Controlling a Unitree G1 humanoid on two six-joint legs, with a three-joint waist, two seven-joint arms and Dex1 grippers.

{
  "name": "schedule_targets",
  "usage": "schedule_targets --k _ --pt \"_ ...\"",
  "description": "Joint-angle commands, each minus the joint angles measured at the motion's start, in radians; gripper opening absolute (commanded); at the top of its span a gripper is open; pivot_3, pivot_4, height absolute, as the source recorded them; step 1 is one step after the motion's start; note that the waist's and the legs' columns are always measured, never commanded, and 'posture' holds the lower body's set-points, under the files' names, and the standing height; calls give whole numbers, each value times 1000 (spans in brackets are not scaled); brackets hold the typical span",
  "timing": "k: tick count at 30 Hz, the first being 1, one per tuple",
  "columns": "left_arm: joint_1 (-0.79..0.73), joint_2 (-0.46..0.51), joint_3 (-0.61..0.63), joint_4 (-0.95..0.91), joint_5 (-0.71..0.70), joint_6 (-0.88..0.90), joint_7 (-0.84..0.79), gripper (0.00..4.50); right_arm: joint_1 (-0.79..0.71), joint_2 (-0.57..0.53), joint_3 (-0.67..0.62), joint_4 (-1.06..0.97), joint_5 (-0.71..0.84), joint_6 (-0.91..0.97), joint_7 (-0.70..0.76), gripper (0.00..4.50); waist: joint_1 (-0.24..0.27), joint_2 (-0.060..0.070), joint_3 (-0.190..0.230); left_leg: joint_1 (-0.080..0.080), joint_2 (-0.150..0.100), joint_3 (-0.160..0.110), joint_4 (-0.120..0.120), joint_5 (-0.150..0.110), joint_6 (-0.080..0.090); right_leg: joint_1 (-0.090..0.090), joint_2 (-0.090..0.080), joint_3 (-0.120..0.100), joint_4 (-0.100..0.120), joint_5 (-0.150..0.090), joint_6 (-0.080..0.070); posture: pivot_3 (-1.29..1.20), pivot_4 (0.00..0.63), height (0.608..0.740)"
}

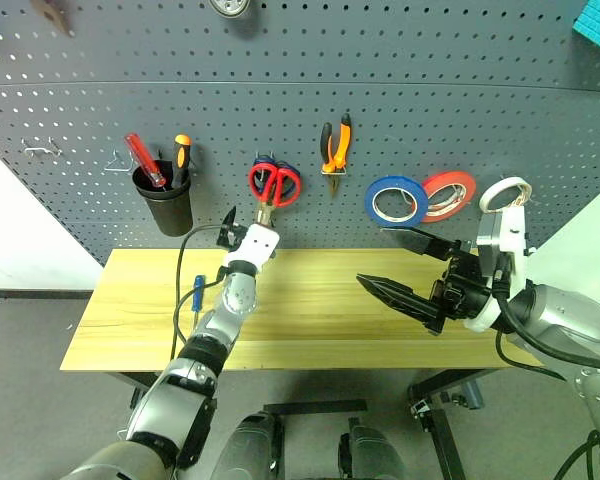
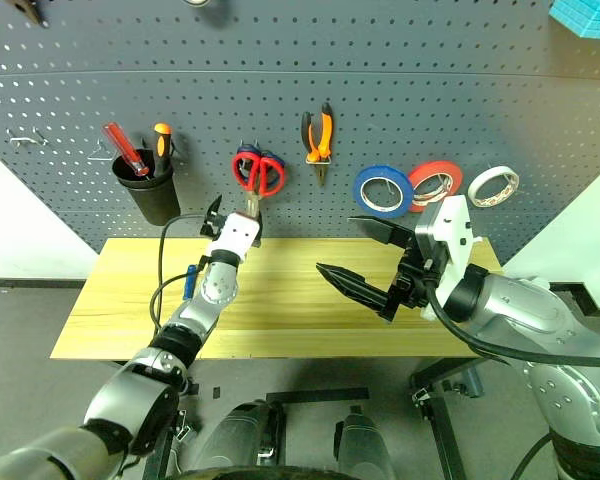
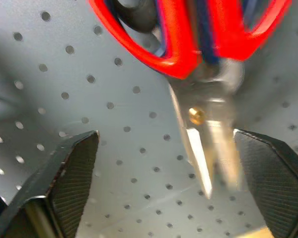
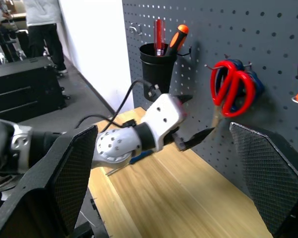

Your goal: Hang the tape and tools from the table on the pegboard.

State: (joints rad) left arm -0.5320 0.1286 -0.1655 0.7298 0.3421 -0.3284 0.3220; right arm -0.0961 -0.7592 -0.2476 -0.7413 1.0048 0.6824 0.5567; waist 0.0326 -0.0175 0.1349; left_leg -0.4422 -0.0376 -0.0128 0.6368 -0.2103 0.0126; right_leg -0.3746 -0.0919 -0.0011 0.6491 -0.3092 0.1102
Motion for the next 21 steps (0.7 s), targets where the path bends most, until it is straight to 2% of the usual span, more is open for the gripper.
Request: schedule_targets --k 1,6,11,16,21 --pt "135 19 44 -213 -55 148 -92 4472 5 5 -17 -23 -1 -25 1 4500 -5 0 0 0 0 0 0 0 0 0 0 0 0 0 0 -53 110 740" --pt "292 63 156 -451 -148 520 -222 4472 33 -1 -32 -32 -1 -27 -1 4500 -23 0 0 1 0 0 0 0 0 0 -1 0 1 0 0 -53 115 740" --pt "300 113 255 -548 -209 822 -286 4472 55 -6 -38 -37 -1 -30 2 4500 -20 0 0 1 0 0 1 0 0 1 -1 0 1 0 -1 -46 121 740" --pt "269 144 306 -565 -248 1009 -329 4472 59 -13 -37 -31 -1 -28 7 4500 -20 0 0 1 0 0 2 0 0 1 -1 0 1 0 -1 -39 130 740" --pt "246 153 323 -536 -268 1072 -342 4472 57 -24 -42 -31 20 -16 12 4500 -22 0 0 1 0 0 2 0 0 1 -1 0 1 0 -1 -43 154 740"
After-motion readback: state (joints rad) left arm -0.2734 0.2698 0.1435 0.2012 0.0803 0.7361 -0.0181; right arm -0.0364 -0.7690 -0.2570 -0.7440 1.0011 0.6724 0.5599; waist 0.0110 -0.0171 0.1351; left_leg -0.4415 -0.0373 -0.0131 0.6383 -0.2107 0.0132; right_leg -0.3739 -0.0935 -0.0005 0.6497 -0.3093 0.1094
